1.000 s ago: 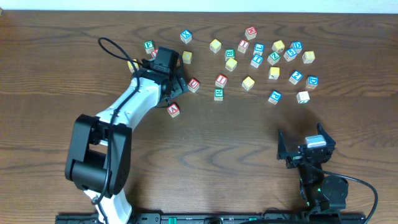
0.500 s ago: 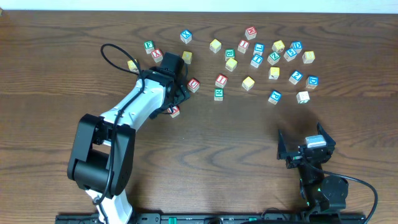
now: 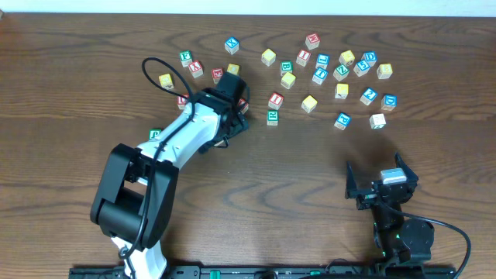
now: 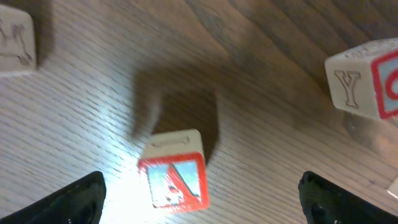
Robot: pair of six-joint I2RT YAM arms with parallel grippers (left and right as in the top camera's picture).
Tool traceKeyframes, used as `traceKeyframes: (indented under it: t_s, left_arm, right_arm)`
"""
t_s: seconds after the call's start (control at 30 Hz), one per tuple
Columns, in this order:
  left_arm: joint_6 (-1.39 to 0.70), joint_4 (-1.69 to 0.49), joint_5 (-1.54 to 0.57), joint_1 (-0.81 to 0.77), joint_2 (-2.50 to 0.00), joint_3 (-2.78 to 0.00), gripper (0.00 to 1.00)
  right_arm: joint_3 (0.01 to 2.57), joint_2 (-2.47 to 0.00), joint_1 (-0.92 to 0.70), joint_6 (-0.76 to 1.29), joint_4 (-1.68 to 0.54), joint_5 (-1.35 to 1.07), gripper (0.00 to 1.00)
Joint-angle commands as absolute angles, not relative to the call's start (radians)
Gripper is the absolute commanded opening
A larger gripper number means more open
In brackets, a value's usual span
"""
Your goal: Spell out AI2
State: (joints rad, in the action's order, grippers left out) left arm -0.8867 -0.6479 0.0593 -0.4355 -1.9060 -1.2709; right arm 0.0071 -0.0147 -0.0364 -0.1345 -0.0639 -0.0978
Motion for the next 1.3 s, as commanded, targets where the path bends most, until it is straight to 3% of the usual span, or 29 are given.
traceKeyframes:
  t_s: [0.0,0.1,0.93,1.27]
  left_arm:
    - [-0.900,-0.654,0.084,-0.442,-1.904,-1.265,0.83]
    - [-0.900,-0.654,0.103,-0.442,-1.904,-1.264,0.74]
    - [-0.904,-0.653,0.129,-0.442,-1.924,-1.245,0.73]
    - [-0.904,-0.632,0.129,-0.442,-1.964,-1.245,0.65]
  right_arm:
    - [0.006,-0.009,-0.030,-0.117,-0.068,-0.096,0.99]
    - [0.006,-0.009,-0.030,-0.117,-0.068,-0.097,0.99]
    - [0.006,-0.009,-0.030,-0.117,-0.068,-0.097,0.99]
    - [0.006,-0.009,-0.030,-0.117,-0.068,-0.097,0.99]
